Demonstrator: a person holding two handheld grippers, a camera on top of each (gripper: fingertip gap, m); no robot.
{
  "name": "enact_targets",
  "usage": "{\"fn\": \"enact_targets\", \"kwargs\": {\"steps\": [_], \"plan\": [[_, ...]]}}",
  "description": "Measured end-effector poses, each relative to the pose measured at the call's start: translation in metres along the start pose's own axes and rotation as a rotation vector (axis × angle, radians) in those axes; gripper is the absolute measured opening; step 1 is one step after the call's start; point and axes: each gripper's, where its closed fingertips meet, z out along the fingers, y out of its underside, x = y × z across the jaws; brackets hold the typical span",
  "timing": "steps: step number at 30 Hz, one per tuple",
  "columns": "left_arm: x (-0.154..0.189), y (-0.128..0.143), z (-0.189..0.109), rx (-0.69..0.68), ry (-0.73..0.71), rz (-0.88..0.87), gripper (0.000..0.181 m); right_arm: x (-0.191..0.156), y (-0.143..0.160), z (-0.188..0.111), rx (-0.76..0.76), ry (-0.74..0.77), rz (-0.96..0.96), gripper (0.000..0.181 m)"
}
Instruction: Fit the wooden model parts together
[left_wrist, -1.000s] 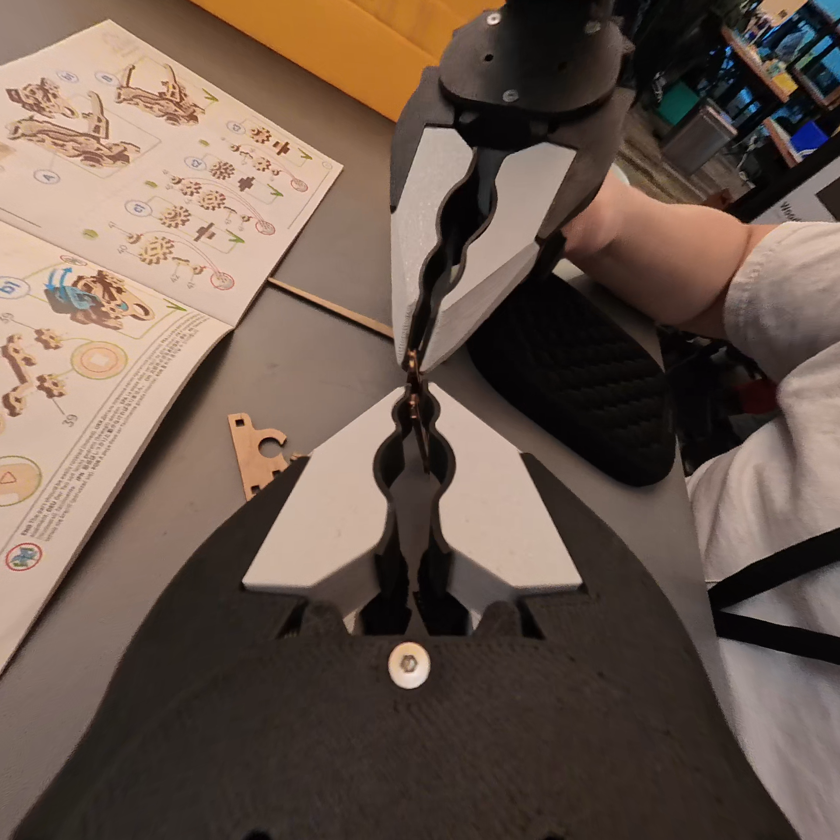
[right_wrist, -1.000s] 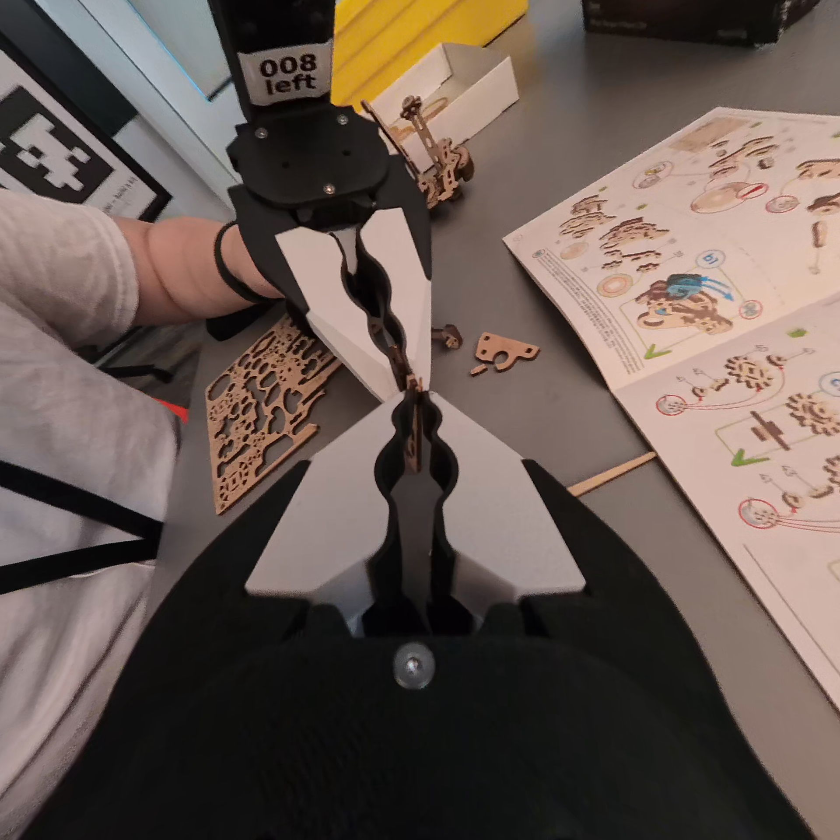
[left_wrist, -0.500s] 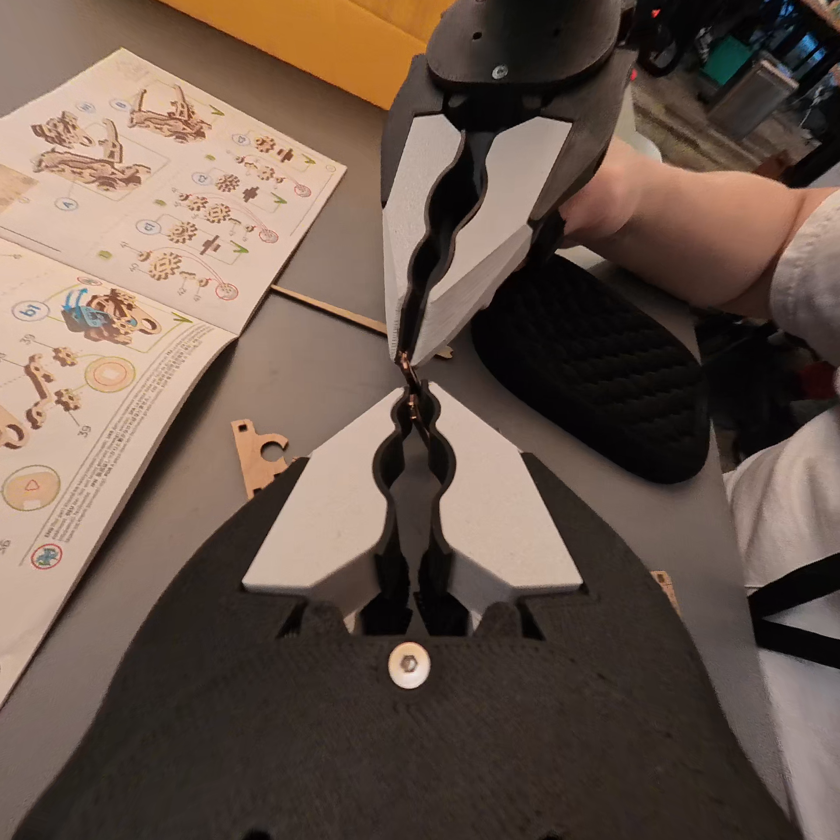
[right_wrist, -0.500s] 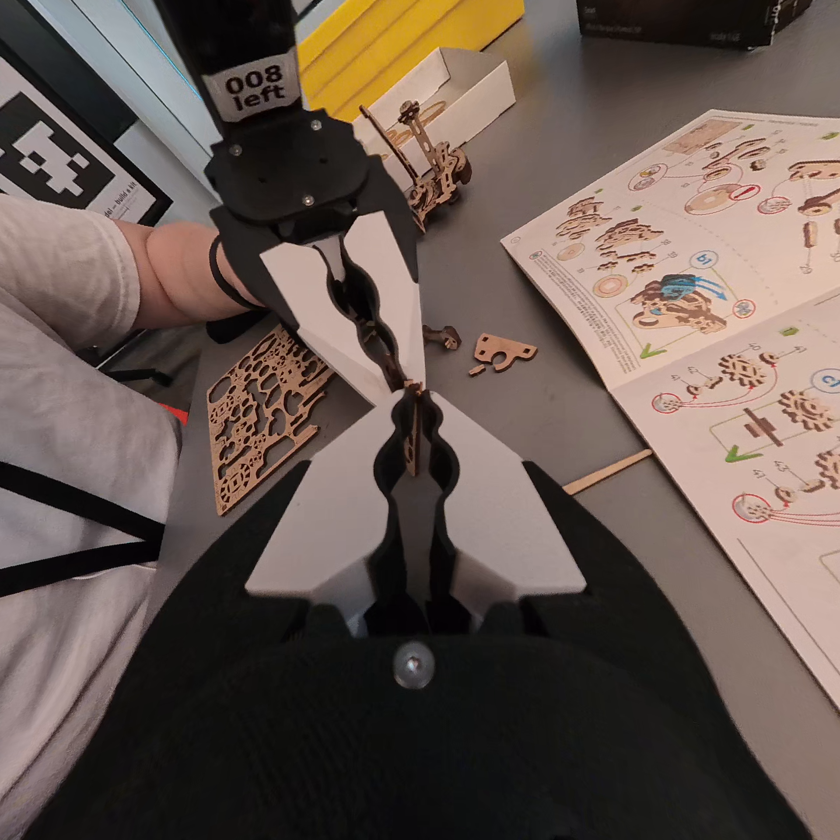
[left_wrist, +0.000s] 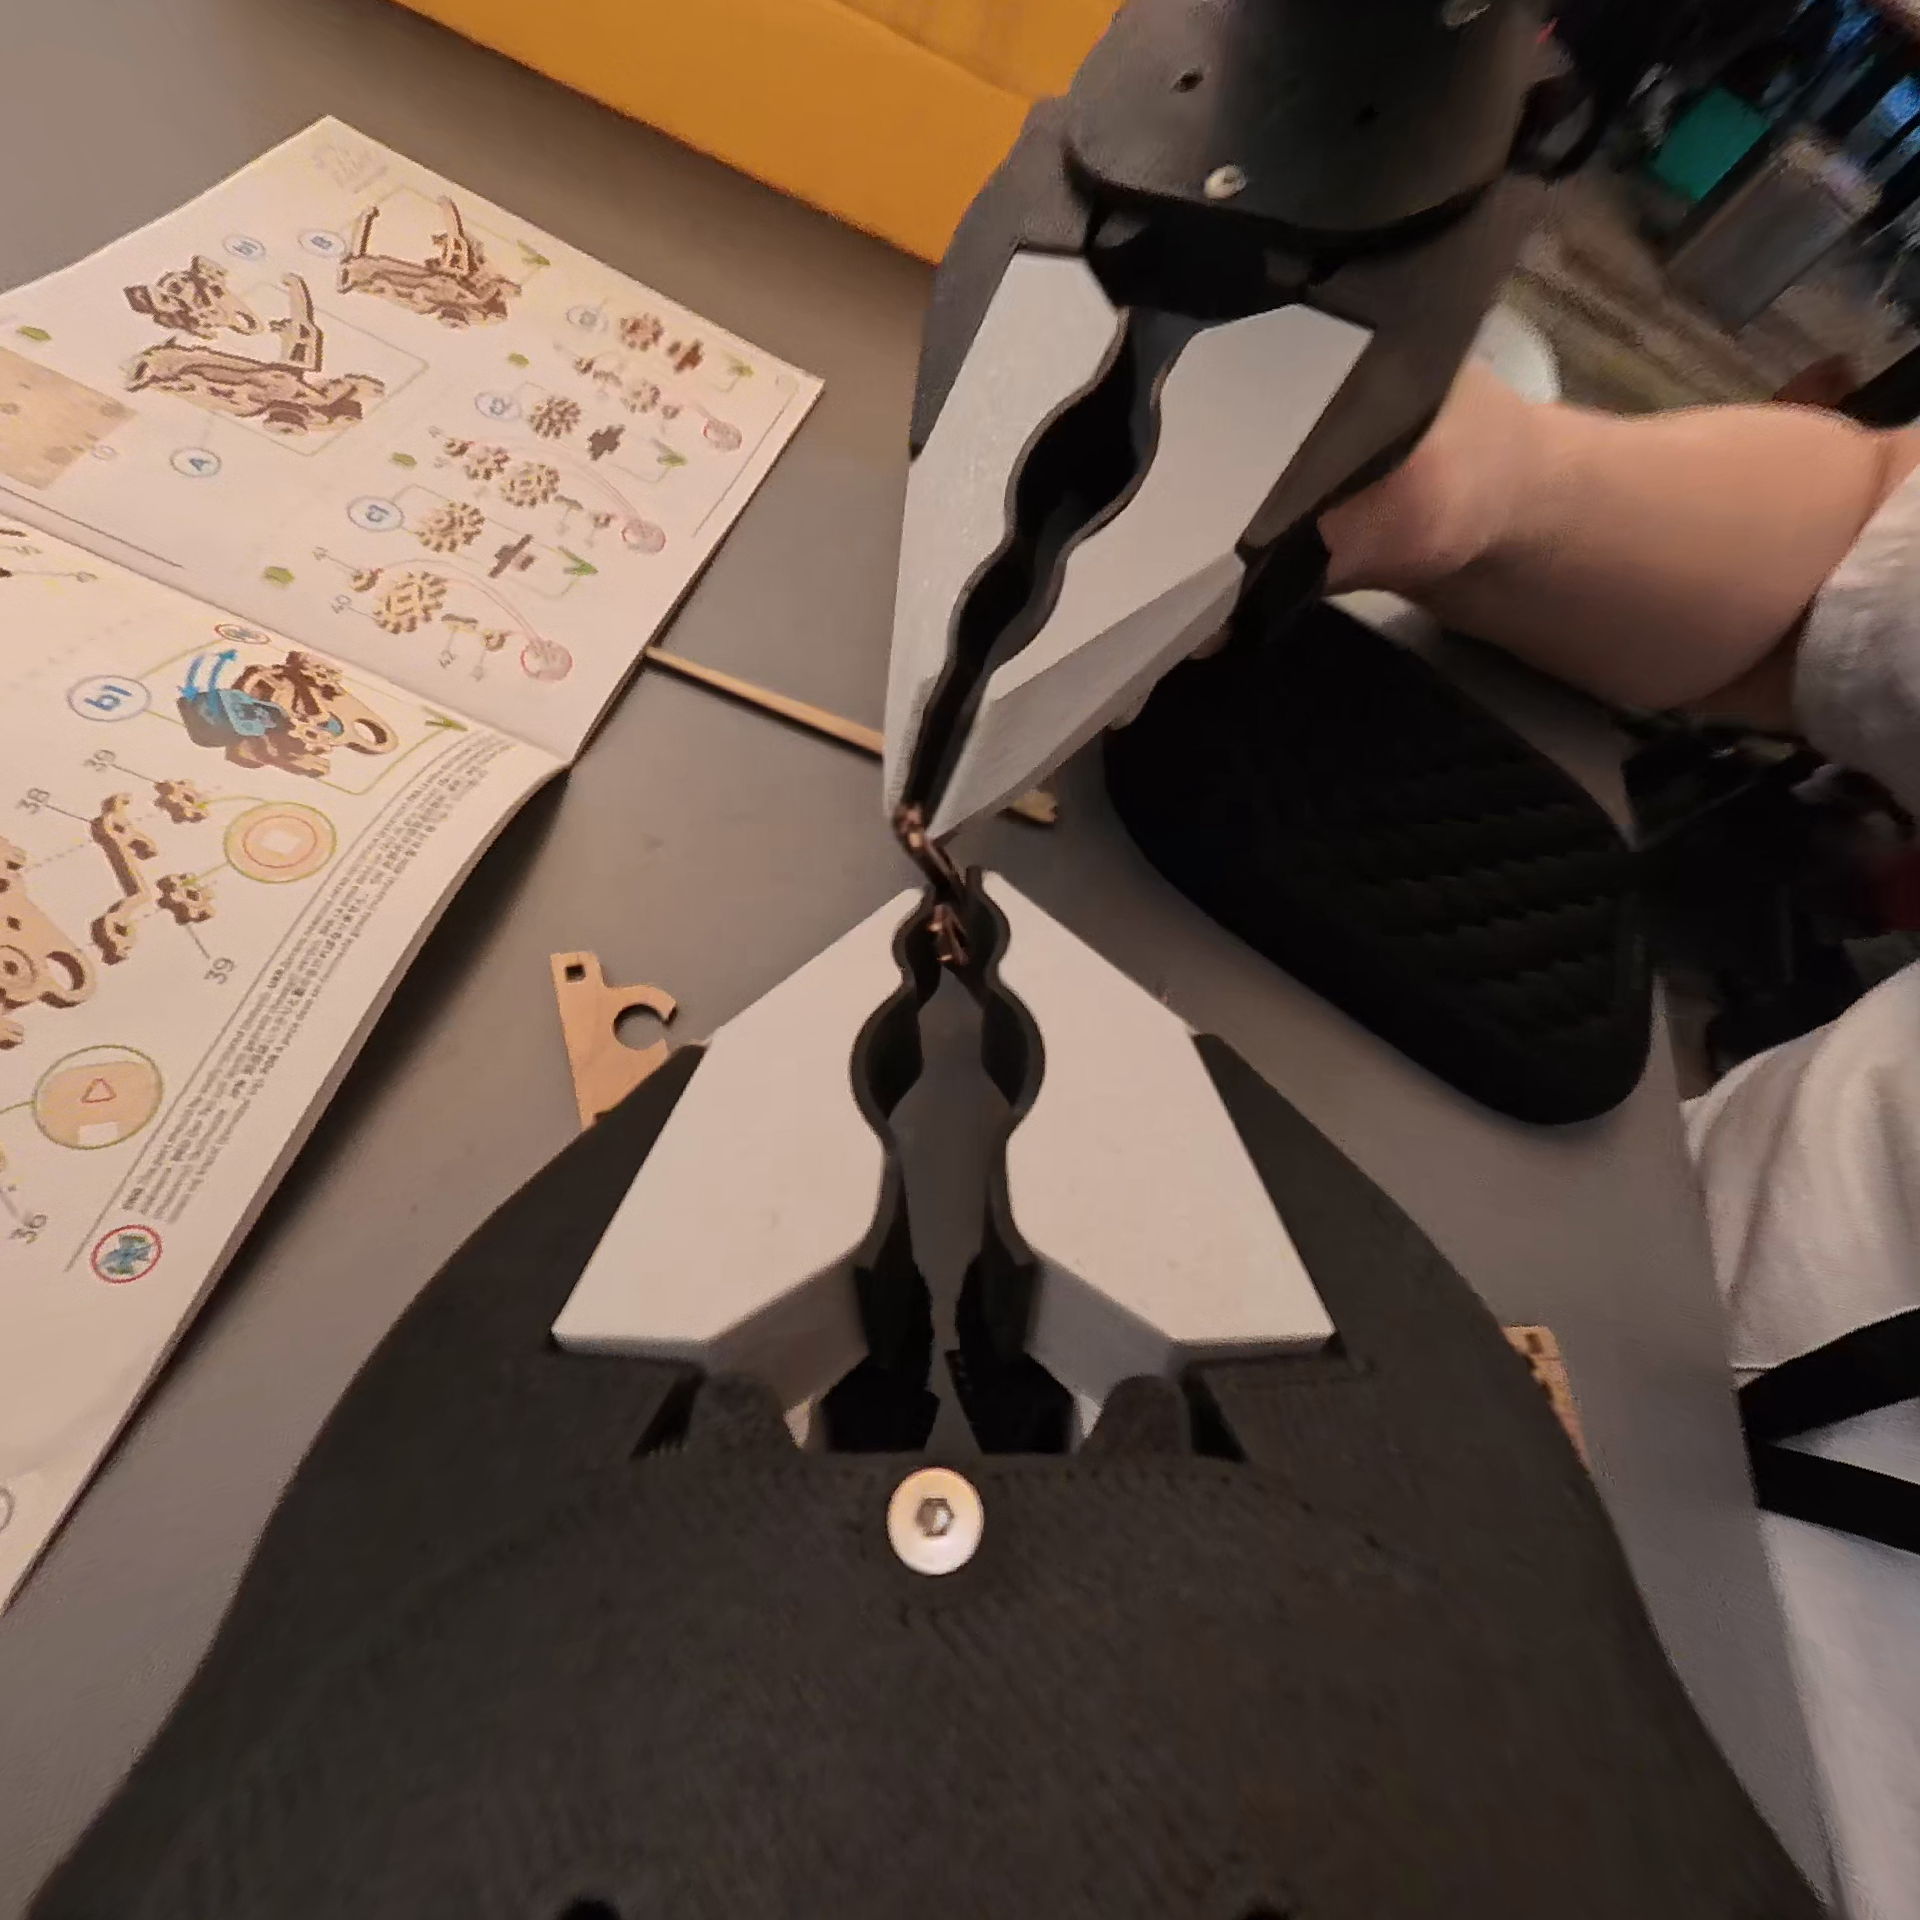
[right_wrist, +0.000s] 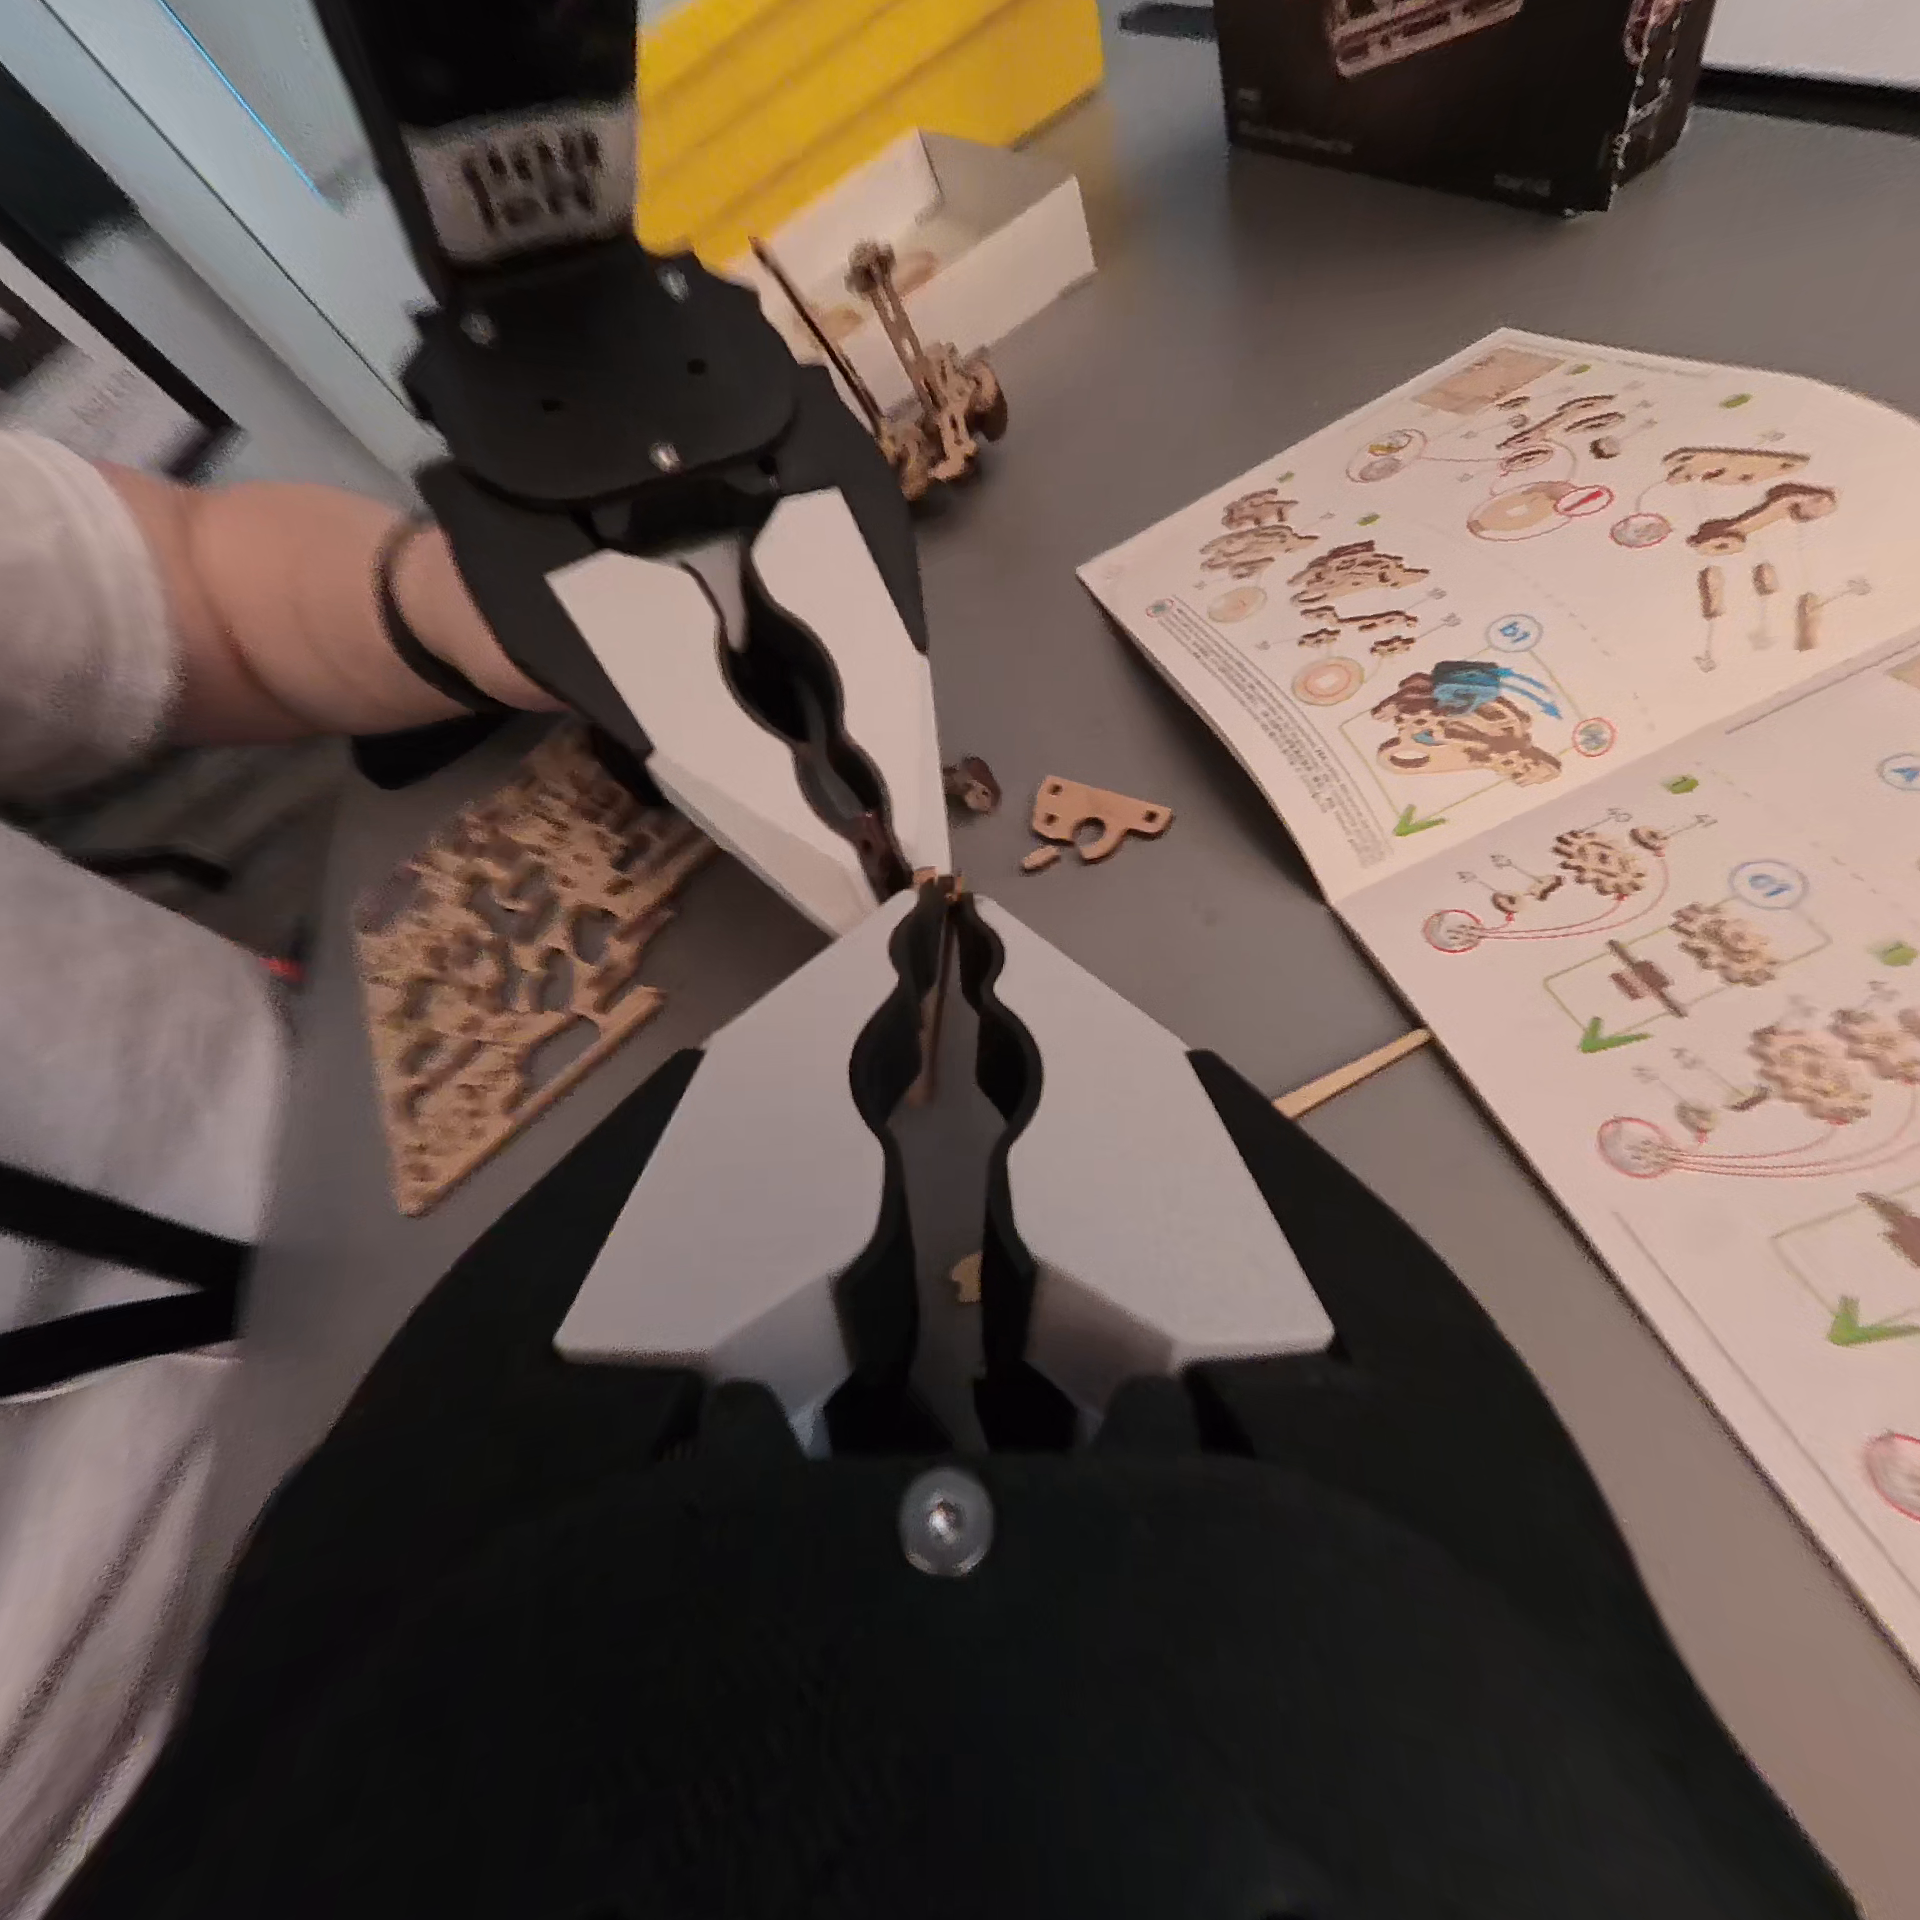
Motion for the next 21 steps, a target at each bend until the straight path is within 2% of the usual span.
{"fn": "enact_targets", "kwargs": {"steps": [2,4,7,9,13,21], "plan": [[0.002,-0.003,-0.002,0.009,0.029,0.000,0.000,-0.003,-0.001,-0.003,-0.002,-0.103,0.101,0.004],[0.002,-0.003,-0.002,0.009,0.011,0.041,0.000,0.002,0.001,-0.003,-0.007,-0.085,0.067,0.014],[0.003,-0.003,-0.002,0.011,0.013,0.055,0.001,0.000,0.000,-0.003,-0.004,-0.081,0.012,0.011],[0.003,-0.003,-0.002,0.011,0.010,0.063,0.000,-0.007,-0.001,-0.002,0.013,-0.121,0.016,0.000],[0.005,-0.003,-0.002,0.006,-0.013,0.119,0.001,-0.009,0.000,-0.004,0.009,-0.162,0.053,0.000],[-0.001,-0.002,0.000,-0.001,-0.106,0.135,0.002,0.000,0.000,0.001,0.001,0.030,0.003,0.000]]}}
